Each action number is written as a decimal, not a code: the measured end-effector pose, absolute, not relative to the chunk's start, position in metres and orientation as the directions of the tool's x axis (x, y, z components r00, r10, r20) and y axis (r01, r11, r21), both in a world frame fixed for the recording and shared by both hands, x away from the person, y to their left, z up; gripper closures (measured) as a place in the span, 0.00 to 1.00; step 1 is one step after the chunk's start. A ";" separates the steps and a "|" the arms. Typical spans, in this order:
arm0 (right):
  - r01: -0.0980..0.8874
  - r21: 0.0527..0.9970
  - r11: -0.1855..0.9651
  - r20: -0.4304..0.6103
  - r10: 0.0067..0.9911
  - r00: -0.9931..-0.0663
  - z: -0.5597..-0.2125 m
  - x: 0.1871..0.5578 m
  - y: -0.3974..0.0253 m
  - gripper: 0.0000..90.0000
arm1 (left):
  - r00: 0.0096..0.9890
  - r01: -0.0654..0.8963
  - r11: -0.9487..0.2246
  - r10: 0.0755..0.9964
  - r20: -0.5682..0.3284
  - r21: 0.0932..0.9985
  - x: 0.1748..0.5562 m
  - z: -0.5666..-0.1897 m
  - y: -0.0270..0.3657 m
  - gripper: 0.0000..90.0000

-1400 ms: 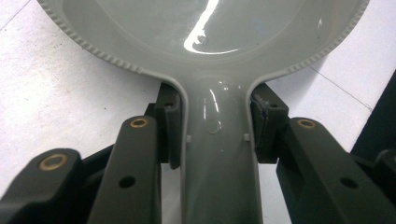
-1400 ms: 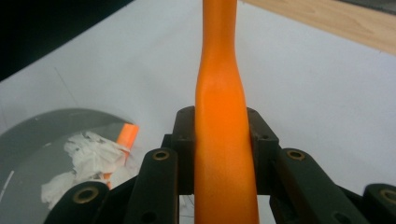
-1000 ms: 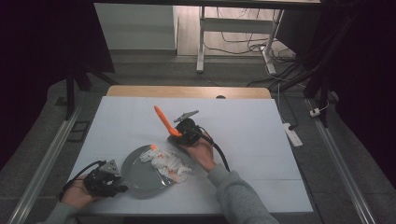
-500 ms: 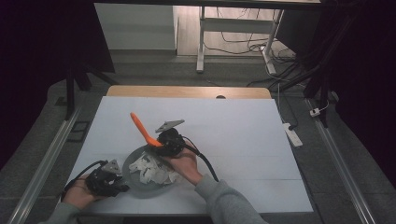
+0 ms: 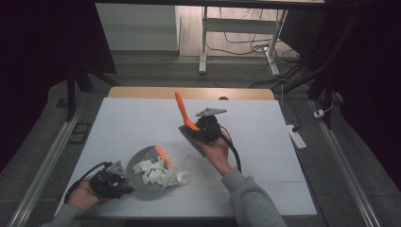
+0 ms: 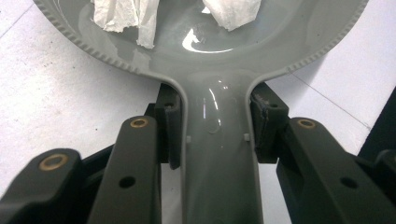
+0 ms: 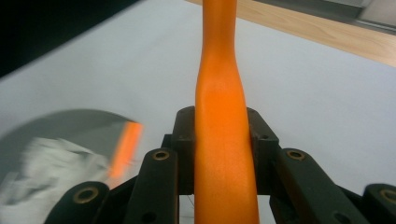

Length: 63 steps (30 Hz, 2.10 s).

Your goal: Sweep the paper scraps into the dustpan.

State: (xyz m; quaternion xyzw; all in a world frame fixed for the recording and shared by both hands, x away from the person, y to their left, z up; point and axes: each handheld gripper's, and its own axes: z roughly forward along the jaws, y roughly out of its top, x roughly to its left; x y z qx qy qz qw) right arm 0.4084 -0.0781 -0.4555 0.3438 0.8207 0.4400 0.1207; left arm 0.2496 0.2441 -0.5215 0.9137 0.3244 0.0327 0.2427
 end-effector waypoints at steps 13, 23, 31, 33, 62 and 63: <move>0.500 0.710 0.496 0.032 0.687 -0.726 -0.492 0.413 -0.074 0.78 | 0.787 0.576 -0.671 0.609 -0.097 0.467 0.250 -0.522 0.243 0.69; 0.470 0.708 0.527 0.094 0.590 -0.802 -0.496 0.379 -0.027 0.78 | 0.788 0.576 -0.673 0.609 -0.096 0.464 0.251 -0.521 0.242 0.69; 0.460 0.733 0.500 0.202 0.486 -0.850 -0.491 0.358 0.011 0.78 | 0.787 0.577 -0.671 0.609 -0.097 0.465 0.251 -0.521 0.242 0.69; 0.439 0.748 0.498 0.196 0.467 -0.863 -0.487 0.354 0.015 0.78 | 0.788 0.576 -0.671 0.608 -0.097 0.466 0.251 -0.522 0.242 0.69; 0.475 0.730 0.491 0.074 0.635 -0.769 -0.498 0.406 -0.033 0.78 | 0.787 0.577 -0.671 0.609 -0.098 0.465 0.252 -0.521 0.241 0.69; 0.470 0.729 0.498 0.073 0.626 -0.777 -0.498 0.403 -0.028 0.78 | 0.786 0.577 -0.670 0.610 -0.097 0.466 0.252 -0.521 0.241 0.69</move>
